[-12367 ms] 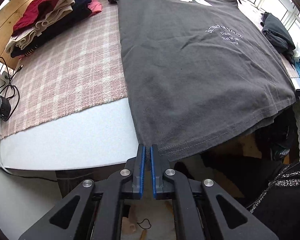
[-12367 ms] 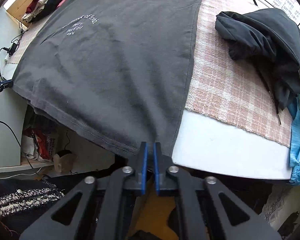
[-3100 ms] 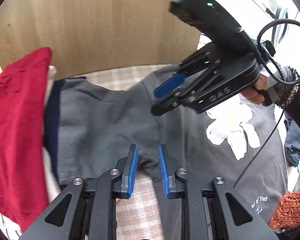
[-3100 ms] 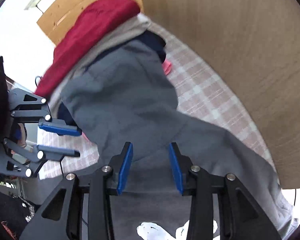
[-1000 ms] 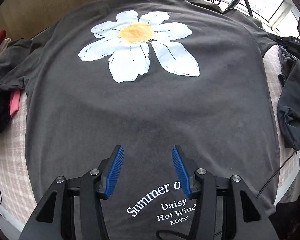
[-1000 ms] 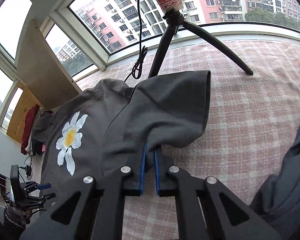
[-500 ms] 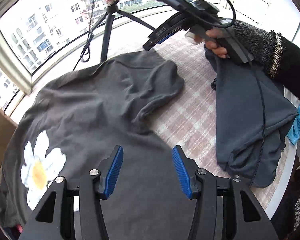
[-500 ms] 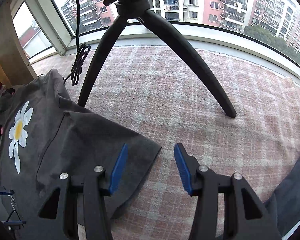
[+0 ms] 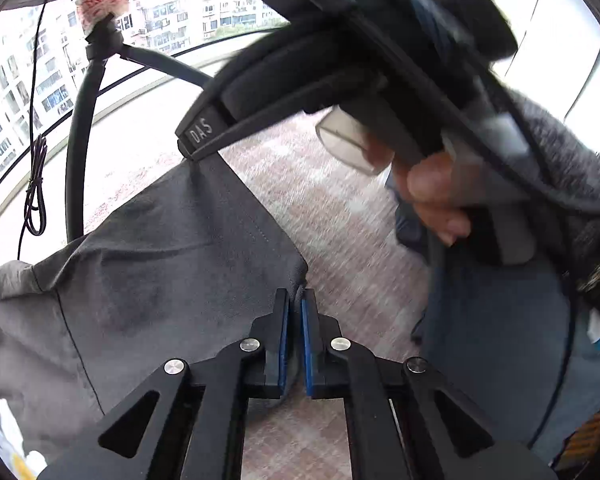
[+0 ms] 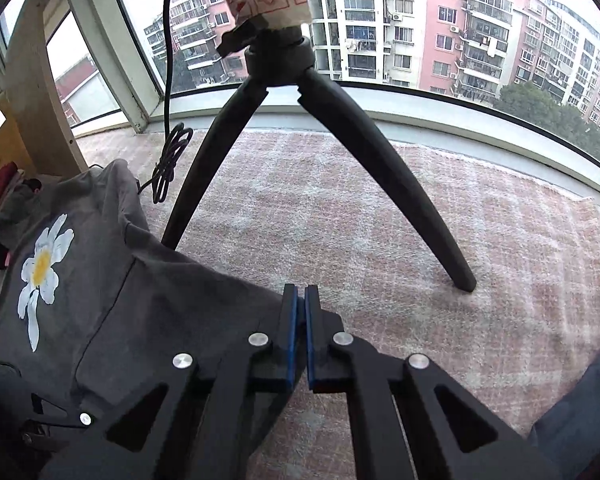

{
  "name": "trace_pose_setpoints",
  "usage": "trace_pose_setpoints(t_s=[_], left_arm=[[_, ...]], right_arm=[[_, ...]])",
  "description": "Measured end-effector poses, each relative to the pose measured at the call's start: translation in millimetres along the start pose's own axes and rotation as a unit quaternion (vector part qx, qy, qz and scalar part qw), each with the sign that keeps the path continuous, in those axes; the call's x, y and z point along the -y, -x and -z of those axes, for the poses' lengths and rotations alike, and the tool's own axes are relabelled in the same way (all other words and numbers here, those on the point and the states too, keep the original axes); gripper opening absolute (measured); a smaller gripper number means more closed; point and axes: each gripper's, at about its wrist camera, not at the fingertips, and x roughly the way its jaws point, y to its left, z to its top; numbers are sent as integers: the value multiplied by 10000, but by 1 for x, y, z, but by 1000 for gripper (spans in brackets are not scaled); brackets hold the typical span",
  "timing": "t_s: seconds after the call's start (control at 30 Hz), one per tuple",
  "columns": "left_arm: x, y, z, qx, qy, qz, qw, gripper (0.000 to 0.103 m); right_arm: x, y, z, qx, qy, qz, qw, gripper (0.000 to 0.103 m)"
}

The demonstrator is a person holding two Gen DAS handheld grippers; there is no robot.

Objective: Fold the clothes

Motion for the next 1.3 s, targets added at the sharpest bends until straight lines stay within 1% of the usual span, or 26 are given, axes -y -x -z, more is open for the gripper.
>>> trace_pose_setpoints(t_s=[0.03,0.07,0.1,0.13,0.17,0.2,0.33,0.47,0.5,0.53,0.57,0.6,0.63,0.67,0.7,0.73,0.77,0.83,0.9,0.97,1.07,1.17,1.2,1.23,1.27,1.3], left_arm=[[-6,7,-2,156,168,139,9996,21],[-10,7,0,92,179,110,9997,42],[-13,5,3,-43,145,59,9999,48],[-17,3,5,-179,110,8,9998,47],[-20,1,8,-314,76,-44,9995,47],[-21,3,12,-337,49,-75,9994,48],[-18,18,29,-122,-64,-161,9998,56],[-1,5,27,-200,-568,-358,9975,56],[4,-1,25,-240,-743,-491,9957,56],[5,-3,24,-257,-763,-520,9954,56],[2,-2,24,-258,-676,-480,9962,56],[0,-1,24,-260,-590,-439,9970,54],[-3,0,23,-261,-503,-399,9976,54],[-6,2,23,-263,-417,-358,9981,38],[-8,3,23,-264,-330,-317,9986,20],[-11,4,22,-266,-243,-277,9990,11],[-13,5,22,-267,-156,-236,9992,7],[-18,7,21,-270,17,-154,9995,7],[-35,30,30,-48,424,40,9991,7],[-58,58,49,168,790,79,9967,7],[-92,100,77,491,1337,137,9897,7],[-125,142,105,812,1878,195,9786,7],[-136,151,114,854,2044,193,9750,7],[-146,155,124,853,2201,177,9716,7],[-152,155,130,833,2273,178,9701,7],[-156,154,135,802,2288,191,9700,7]], right_arm=[[3,5,-4,113,-79,-14,9999,8],[6,3,-5,22,-131,-18,9999,13],[10,-1,-6,-155,-173,-24,9997,27],[13,-6,-6,-331,-215,-29,9992,33],[16,-7,-4,-412,-226,-8,9989,33],[18,-6,1,-416,-212,34,9989,33],[20,-13,9,-642,-245,-47,9976,34],[15,-32,9,-838,-249,-18,9962,34],[13,-36,8,-832,-253,-47,9962,36],[11,-38,7,-789,-237,-76,9966,43],[8,-40,6,-752,-191,-95,9969,46],[4,-41,5,-728,-102,-68,9973,47],[0,-42,6,-711,-9,-46,9975,44],[-3,-42,7,-690,73,-54,9976,35],[-6,-42,8,-706,114,-117,9974,1],[-8,-41,8,-718,88,-181,9972,4],[-9,-38,8,-702,36,-212,9973,3],[-11,-29,5,-635,-114,-318,9974,3],[-18,-14,-3,-466,-360,-540,9968,3],[-27,11,-11,-264,-538,-766,9953,3],[-58,38,-25,-33,-386,-1051,9937,3],[-99,55,-43,122,-40,-1250,9921,3],[-113,55,-48,113,95,-1174,9930,3],[-127,51,-51,54,245,-982,9948,3],[-141,47,-54,-6,394,-790,9961,3],[-143,42,-54,-174,405,-693,9966,7]])
